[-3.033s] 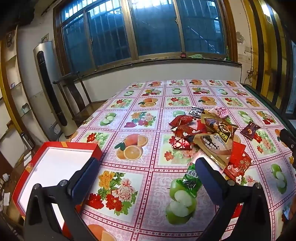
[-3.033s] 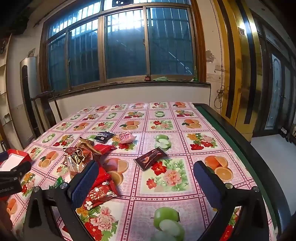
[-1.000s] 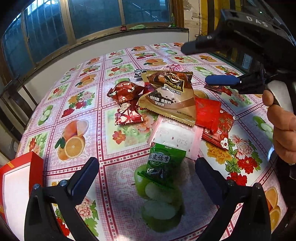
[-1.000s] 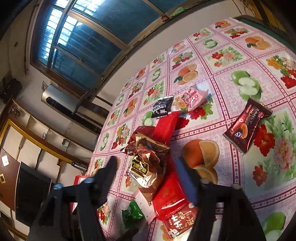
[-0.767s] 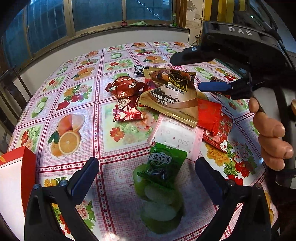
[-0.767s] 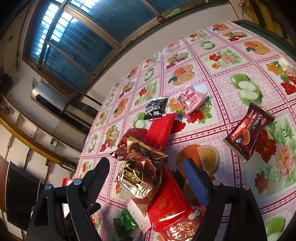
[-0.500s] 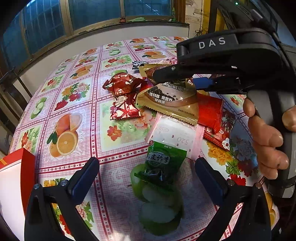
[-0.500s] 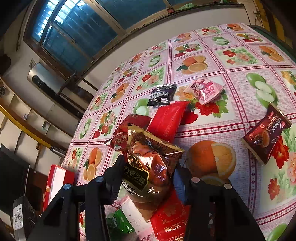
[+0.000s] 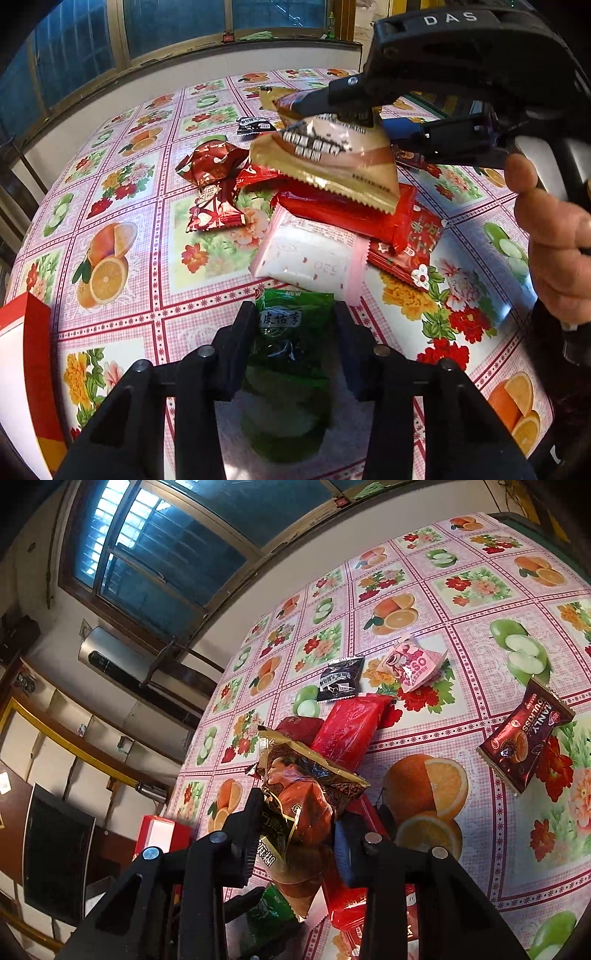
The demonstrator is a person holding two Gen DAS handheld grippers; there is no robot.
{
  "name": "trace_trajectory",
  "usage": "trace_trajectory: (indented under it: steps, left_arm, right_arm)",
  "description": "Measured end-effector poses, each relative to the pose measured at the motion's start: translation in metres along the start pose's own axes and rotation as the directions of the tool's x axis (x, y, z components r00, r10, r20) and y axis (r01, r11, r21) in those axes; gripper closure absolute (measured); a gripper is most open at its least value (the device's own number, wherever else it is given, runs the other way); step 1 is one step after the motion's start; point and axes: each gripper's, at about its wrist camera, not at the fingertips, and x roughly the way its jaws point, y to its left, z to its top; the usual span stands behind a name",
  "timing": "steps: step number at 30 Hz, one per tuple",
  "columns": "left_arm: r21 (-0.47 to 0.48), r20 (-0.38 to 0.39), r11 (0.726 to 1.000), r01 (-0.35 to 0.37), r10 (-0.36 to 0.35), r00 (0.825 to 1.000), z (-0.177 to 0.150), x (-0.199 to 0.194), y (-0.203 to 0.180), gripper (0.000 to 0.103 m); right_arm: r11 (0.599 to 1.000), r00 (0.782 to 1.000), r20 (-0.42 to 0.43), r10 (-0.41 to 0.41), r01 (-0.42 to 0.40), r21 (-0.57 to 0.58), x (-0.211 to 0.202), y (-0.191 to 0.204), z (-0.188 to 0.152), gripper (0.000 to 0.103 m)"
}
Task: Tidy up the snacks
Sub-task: 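Close the left gripper on the green packet and lift it, then carry the green packet and gold-brown bag to the red box and release both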
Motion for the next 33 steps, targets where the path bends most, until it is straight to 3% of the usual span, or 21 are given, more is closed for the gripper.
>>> trace_trajectory:
  steps: [2, 3, 26, 33]
  left_arm:
    - [-0.011, 0.004, 1.0, -0.007, 0.008, 1.0, -0.003, -0.003, -0.001, 0.066]
    - [-0.02, 0.007, 1.0, -0.008, 0.008, 1.0, -0.005, -0.005, -0.002, 0.073]
    - [-0.153, 0.026, 0.988, -0.022, 0.026, 0.999, -0.037, -0.034, 0.007, 0.076]
    - [-0.166, 0.062, 0.986, -0.034, 0.045, 0.997, -0.044, -0.073, 0.006, 0.086]
  right_arm:
    - [1.0, 1.0, 0.009, 0.017, -0.017, 0.027, -0.004, -0.005, 0.0, 0.066]
    - [0.999, 1.0, 0.01, 0.024, -0.024, 0.038, -0.005, -0.006, 0.001, 0.066]
    - [0.996, 0.995, 0.052, 0.087, -0.088, 0.02, -0.009, -0.003, -0.005, 0.066]
    - [0.992, 0.985, 0.121, 0.125, -0.129, 0.019, -0.023, -0.004, -0.008, 0.066]
